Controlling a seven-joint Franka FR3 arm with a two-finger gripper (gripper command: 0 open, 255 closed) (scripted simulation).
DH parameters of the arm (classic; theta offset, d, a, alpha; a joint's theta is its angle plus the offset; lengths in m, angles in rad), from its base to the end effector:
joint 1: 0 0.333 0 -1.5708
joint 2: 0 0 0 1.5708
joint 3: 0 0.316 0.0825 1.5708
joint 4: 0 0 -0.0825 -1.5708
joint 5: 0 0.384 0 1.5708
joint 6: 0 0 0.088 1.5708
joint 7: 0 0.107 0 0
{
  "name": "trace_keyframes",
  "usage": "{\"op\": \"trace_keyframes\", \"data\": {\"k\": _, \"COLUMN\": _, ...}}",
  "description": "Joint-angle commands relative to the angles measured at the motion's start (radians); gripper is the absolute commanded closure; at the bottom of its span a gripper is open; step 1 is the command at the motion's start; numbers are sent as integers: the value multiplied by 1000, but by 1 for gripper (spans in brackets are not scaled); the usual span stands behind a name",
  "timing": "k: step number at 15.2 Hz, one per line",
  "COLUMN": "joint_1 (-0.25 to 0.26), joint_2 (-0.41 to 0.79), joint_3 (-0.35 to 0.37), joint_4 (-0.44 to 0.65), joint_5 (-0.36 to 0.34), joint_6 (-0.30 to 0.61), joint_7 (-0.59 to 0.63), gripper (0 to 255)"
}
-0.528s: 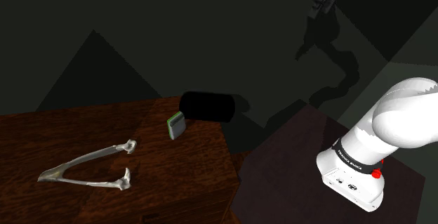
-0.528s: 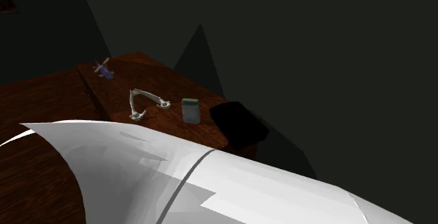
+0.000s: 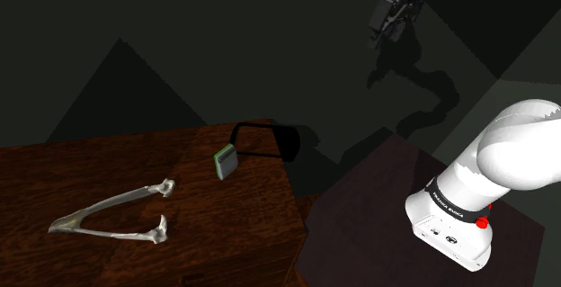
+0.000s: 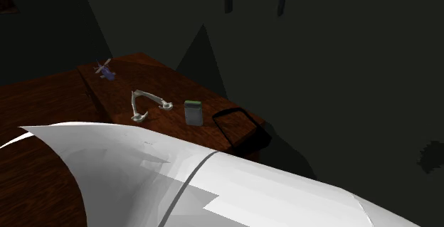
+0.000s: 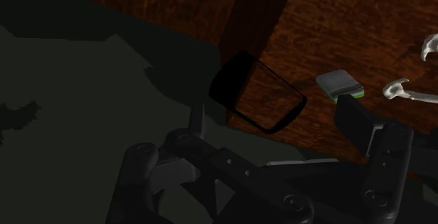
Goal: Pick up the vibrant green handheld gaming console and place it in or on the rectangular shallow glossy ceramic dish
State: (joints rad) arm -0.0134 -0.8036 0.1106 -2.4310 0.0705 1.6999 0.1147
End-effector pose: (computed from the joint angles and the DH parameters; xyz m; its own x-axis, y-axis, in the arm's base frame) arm 0.3118 0.0455 0.5700 0.9960 -0.0548 0.0702 -0.0551 -0.9985 0.0011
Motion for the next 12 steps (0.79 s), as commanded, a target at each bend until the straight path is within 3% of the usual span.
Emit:
{"op": "trace_keyframes", "data": {"k": 1, "joint_1": 3, "joint_2": 17, "joint_3": 50, "joint_4": -34, "joint_5": 27, "joint_6": 53, "joint_7": 73, "gripper": 0}}
{"op": "trace_keyframes", "data": {"k": 12, "joint_1": -13, "joint_2": 247, "joint_3": 332, "joint_4": -80, "joint_5": 120, "joint_6": 340, "joint_7": 461, "gripper": 0}}
